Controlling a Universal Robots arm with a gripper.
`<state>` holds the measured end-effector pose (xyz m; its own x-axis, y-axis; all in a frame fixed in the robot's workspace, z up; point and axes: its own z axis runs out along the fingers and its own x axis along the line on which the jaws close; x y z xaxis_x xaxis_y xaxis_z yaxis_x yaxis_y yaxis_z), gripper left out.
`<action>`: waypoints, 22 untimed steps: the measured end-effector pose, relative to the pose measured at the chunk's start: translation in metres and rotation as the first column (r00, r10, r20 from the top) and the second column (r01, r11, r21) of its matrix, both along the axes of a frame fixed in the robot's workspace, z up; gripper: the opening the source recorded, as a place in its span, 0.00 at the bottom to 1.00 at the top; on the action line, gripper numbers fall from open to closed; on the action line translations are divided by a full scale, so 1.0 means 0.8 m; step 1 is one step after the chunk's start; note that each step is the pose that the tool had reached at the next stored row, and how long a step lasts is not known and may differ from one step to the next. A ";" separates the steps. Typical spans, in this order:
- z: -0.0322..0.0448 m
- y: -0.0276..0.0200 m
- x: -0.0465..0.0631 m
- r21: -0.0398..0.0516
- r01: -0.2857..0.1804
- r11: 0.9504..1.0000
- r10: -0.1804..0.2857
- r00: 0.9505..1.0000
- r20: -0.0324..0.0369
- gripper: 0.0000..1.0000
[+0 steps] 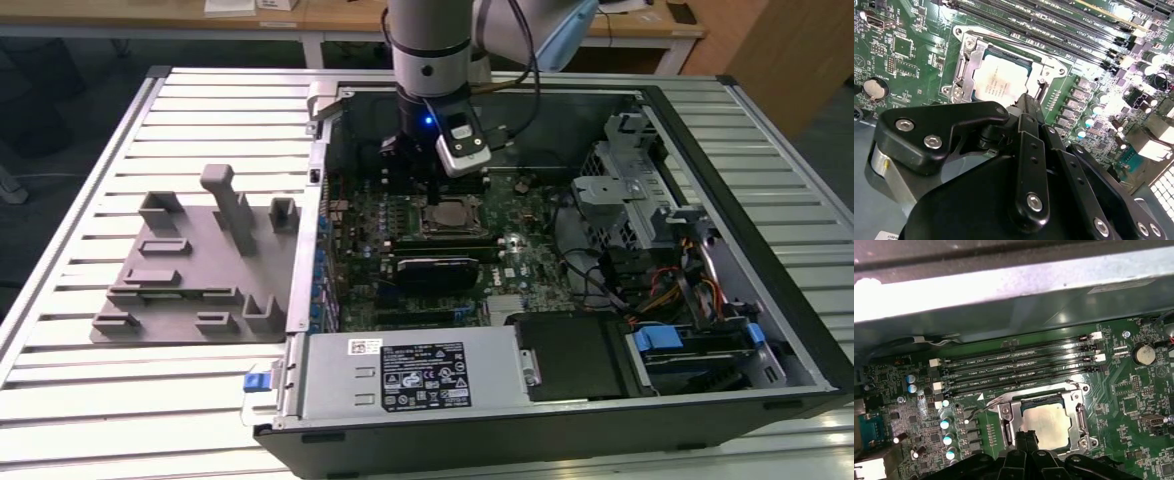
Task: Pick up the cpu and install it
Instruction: 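Close the cpu cover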
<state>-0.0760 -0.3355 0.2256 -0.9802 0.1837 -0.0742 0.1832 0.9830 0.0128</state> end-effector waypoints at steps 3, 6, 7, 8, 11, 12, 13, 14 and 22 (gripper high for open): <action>-0.0001 0.0001 0.005 0.000 0.000 1.000 0.000 1.000 0.000 0.11; -0.0001 0.0001 0.013 0.000 0.000 1.000 0.000 1.000 0.000 0.11; -0.0001 0.0001 0.016 0.000 0.000 1.000 0.000 1.000 0.000 0.11; -0.0001 0.0001 0.019 0.000 0.000 1.000 0.000 1.000 0.000 0.11; 0.0000 0.0000 0.024 0.000 0.000 1.000 0.000 1.000 0.000 0.11; -0.0001 0.0000 0.025 0.000 0.000 1.000 0.000 1.000 0.000 0.11; 0.0002 0.0000 0.026 0.000 0.000 1.000 0.000 1.000 0.000 0.11; 0.0014 0.0000 0.026 0.000 0.000 1.000 0.000 1.000 0.000 0.11; 0.0231 0.0001 0.026 0.000 0.000 1.000 0.000 1.000 0.000 0.11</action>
